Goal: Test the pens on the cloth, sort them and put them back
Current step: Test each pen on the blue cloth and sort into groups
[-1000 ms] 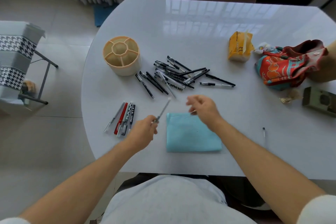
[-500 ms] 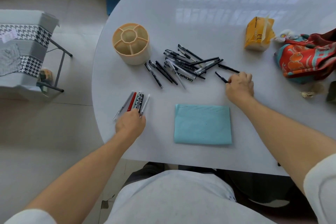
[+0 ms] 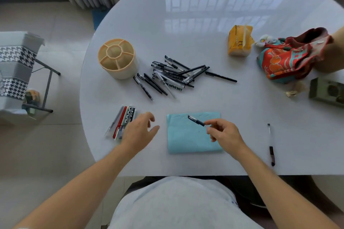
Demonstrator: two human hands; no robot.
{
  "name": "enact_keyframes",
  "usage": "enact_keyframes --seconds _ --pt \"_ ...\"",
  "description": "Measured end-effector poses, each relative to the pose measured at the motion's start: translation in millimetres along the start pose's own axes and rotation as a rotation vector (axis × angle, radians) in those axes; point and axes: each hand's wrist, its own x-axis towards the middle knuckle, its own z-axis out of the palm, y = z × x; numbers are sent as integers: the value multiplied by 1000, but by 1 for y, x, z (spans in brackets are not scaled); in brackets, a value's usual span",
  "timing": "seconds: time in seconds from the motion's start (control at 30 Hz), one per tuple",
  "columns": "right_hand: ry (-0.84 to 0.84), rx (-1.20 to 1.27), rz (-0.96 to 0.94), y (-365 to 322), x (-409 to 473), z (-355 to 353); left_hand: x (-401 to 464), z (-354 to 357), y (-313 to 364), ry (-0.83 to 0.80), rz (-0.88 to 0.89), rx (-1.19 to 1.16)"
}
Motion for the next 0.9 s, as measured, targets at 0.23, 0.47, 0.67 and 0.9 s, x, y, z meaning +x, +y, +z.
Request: enact_keyframes --seconds 0.23,0.47,0.67,0.9 --pt "-210 208 16 -7 -32 5 14 10 77 -335 419 -52" --pt "-184 396 48 4 -40 11 6 17 86 -446 461 -28" --pt "6 399 19 -1 -38 29 2 26 86 -301 441 -32" --pt "160 342 16 -8 -26 30 9 28 98 -196 372 -25"
